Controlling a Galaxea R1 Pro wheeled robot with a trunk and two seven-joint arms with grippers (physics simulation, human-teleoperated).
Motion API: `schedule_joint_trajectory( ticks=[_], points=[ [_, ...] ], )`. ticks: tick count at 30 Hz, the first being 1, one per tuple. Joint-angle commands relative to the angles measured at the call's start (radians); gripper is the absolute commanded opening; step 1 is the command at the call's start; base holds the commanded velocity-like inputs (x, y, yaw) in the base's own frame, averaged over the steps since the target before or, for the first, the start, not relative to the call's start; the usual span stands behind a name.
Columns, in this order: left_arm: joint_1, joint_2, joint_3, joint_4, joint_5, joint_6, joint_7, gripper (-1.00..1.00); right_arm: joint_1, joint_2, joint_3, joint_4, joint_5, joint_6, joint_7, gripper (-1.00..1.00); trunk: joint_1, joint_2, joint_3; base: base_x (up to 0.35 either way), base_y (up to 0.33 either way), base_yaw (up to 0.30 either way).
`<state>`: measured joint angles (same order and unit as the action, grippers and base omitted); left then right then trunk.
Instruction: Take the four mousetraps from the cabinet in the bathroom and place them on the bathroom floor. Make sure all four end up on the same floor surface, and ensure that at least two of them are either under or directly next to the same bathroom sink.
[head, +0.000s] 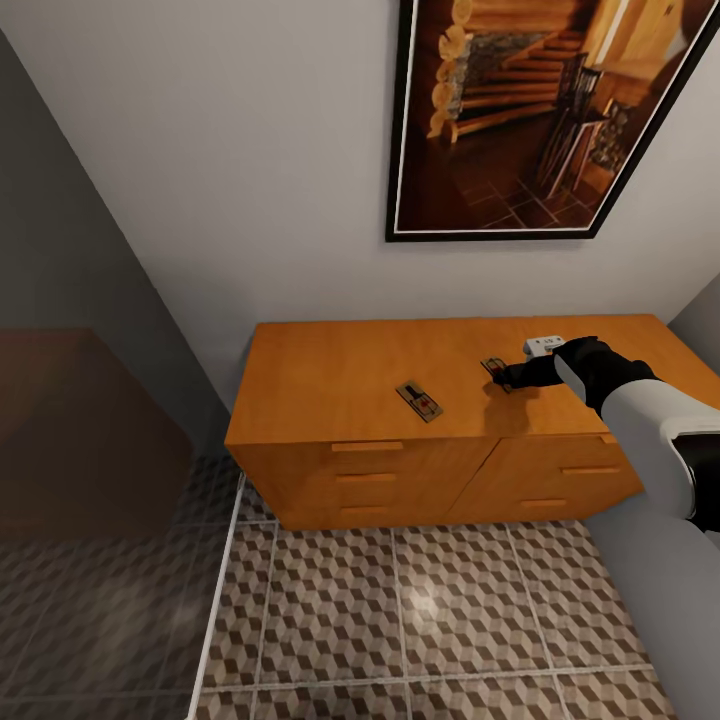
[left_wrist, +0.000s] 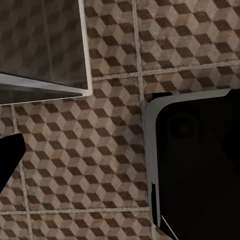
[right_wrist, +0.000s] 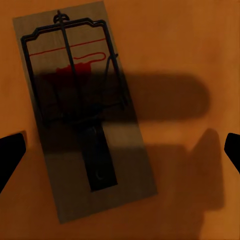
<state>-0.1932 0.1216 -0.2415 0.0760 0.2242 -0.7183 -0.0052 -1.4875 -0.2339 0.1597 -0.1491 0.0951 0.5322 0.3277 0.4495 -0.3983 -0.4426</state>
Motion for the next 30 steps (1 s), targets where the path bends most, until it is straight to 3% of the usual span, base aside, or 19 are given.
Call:
schedule_joint_trajectory(
  ticks=[1, 30],
  points=[
    [-0.002, 0.000, -0.009, 0.004, 0.007, -0.006, -0.001, 1.00, 0.000, -0.001, 0.004, -0.002, 0.010, 0.003, 0.009, 1.00, 0.001, -0.002, -0.001, 0.000, 0.000, 0.000],
    [-0.002, 0.000, -0.009, 0.004, 0.007, -0.006, 0.000, 1.00, 0.000, -0.001, 0.005, 0.003, 0.009, 0.003, 0.010, 1.00, 0.001, -0.002, -0.007, 0.000, 0.000, 0.000]
  ],
)
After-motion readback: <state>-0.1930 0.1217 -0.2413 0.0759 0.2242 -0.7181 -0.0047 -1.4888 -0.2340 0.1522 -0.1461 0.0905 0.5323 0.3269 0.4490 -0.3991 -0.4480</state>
